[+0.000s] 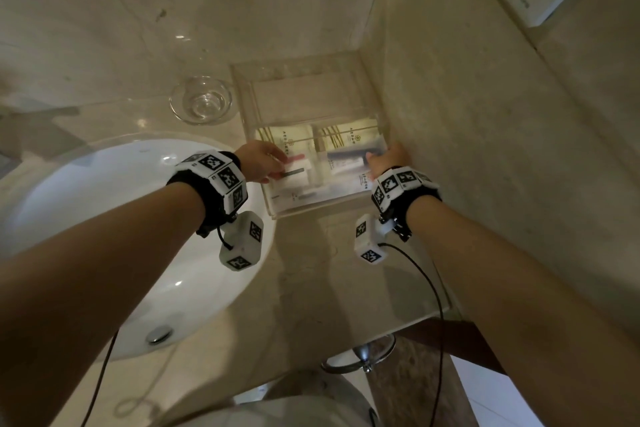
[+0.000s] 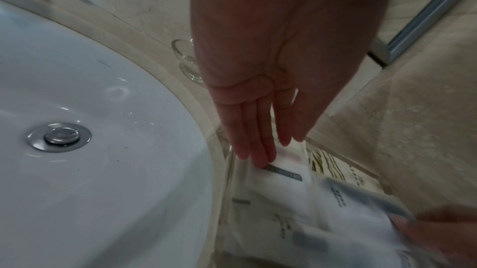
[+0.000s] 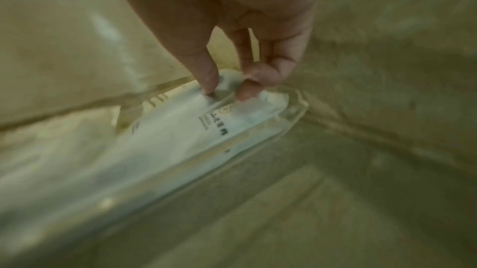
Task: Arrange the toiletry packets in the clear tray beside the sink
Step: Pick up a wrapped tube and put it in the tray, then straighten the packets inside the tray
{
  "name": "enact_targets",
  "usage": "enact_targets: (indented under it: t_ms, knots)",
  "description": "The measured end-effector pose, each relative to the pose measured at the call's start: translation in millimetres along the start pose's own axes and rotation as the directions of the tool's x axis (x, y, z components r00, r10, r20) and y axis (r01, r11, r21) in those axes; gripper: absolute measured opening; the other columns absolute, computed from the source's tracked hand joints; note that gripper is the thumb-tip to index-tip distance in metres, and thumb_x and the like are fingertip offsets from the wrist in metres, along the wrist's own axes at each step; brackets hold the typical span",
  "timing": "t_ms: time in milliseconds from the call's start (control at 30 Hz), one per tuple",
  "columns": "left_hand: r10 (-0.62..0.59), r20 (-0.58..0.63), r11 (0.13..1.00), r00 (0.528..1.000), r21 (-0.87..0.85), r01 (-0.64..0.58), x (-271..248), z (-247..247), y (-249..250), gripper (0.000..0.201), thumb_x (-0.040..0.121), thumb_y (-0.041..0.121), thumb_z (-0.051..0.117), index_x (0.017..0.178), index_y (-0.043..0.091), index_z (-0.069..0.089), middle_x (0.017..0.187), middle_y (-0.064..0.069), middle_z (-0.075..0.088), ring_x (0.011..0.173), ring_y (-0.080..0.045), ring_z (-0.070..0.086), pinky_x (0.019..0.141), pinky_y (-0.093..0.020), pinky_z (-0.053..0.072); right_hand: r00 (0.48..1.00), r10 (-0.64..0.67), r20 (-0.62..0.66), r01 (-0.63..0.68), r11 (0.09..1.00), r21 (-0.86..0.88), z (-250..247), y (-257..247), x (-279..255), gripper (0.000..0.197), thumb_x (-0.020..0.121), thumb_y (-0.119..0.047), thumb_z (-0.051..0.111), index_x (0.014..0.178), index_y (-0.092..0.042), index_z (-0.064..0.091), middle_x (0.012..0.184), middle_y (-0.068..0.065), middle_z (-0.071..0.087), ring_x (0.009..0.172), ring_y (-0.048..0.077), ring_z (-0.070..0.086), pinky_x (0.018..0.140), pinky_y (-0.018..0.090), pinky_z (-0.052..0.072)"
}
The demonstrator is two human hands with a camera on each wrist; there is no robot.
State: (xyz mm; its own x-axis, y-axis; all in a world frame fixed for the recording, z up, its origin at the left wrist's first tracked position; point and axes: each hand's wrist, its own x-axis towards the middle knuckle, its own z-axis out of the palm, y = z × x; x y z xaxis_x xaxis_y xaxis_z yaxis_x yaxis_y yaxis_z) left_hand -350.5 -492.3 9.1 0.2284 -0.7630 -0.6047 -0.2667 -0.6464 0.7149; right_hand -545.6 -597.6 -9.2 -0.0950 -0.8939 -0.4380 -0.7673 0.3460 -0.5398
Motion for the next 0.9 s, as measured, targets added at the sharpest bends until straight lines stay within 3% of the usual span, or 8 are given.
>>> enact_targets:
  t_ms: [133,200,300,500,667,733,833,900]
  knots:
    - [0.000,-0.003,1.000,1.000,0.007,0.000,-1,-1,1,0.024,0.087,0.004,0.052,0.110,0.004,0.060,0.093,-0.012,0.063,0.075,-0.014,0.058,0.071,-0.022,0.048,0.991,-0.096,-0.091,0.070,0.963,-0.259,3,-2,-1,0.054,0.089,-0.021,0.058,0.135,-0.007,0.032,0.142,0.016,0.037,0.125,0.032,0.046,0.103,0.041,0.044]
    - [0.003,-0.011,1.000,1.000,0.004,-0.003,-2,-2,1,0.019,0.087,0.004,0.053,0.105,0.008,0.060,0.097,-0.012,0.063,0.073,-0.012,0.058,0.071,-0.021,0.048,0.969,-0.218,-0.114,0.156,0.902,-0.403,1,-3,-5,0.056,0.088,-0.015,0.059,0.136,-0.008,0.032,0.143,0.016,0.030,0.126,0.032,0.041,0.099,0.038,0.042]
    - [-0.011,-0.029,1.000,1.000,-0.003,0.011,-1,-3,2,0.019,0.088,0.004,0.052,0.104,0.008,0.061,0.099,-0.012,0.063,0.078,-0.016,0.061,0.073,-0.023,0.049,0.926,-0.377,0.014,0.332,0.798,-0.504,6,2,-6,0.049,0.088,-0.008,0.054,0.134,-0.015,0.039,0.145,0.015,0.027,0.123,0.034,0.039,0.096,0.041,0.043]
    - [-0.038,-0.039,0.999,0.999,-0.017,0.038,-1,-6,1,0.024,0.088,0.005,0.051,0.111,0.004,0.059,0.103,-0.012,0.062,0.088,-0.022,0.062,0.076,-0.030,0.052,0.897,-0.425,0.125,0.430,0.769,-0.474,11,13,-1,0.035,0.089,0.003,0.042,0.119,-0.011,0.054,0.136,0.016,0.039,0.117,0.035,0.044,0.098,0.039,0.044]
    - [-0.055,-0.078,0.998,0.995,-0.039,0.052,-2,-8,0,0.025,0.089,0.006,0.053,0.113,0.002,0.057,0.101,-0.013,0.061,0.071,-0.015,0.060,0.075,-0.032,0.053,0.884,-0.462,0.075,0.438,0.760,-0.481,3,4,-5,0.033,0.088,0.001,0.047,0.119,-0.009,0.053,0.135,0.015,0.041,0.117,0.033,0.045,0.097,0.041,0.044]
    - [-0.057,-0.091,0.997,0.994,-0.064,0.051,-2,-10,0,0.024,0.089,0.006,0.053,0.112,0.001,0.057,0.097,-0.012,0.062,0.070,-0.015,0.060,0.074,-0.032,0.053,0.848,-0.527,0.056,0.503,0.766,-0.400,5,-4,-11,0.032,0.089,0.000,0.046,0.119,-0.007,0.054,0.132,0.014,0.046,0.117,0.031,0.047,0.097,0.040,0.045]
    - [-0.051,-0.117,0.994,0.992,-0.104,0.039,-2,-14,-3,0.022,0.089,0.006,0.052,0.110,0.000,0.057,0.080,-0.005,0.062,0.069,-0.015,0.061,0.073,-0.031,0.054,0.778,-0.606,0.163,0.628,0.748,-0.217,18,-17,-25,0.029,0.094,-0.005,0.040,0.117,-0.004,0.058,0.125,0.013,0.056,0.115,0.029,0.052,0.098,0.040,0.045]
    - [-0.034,-0.149,0.992,0.988,-0.124,0.016,-2,-18,-4,0.022,0.089,0.006,0.052,0.109,-0.001,0.059,0.077,-0.003,0.061,0.069,-0.014,0.060,0.071,-0.029,0.053,0.777,-0.587,0.227,0.626,0.761,-0.173,27,-28,-33,0.031,0.095,-0.006,0.039,0.119,-0.003,0.058,0.123,0.015,0.060,0.115,0.029,0.054,0.100,0.040,0.045]
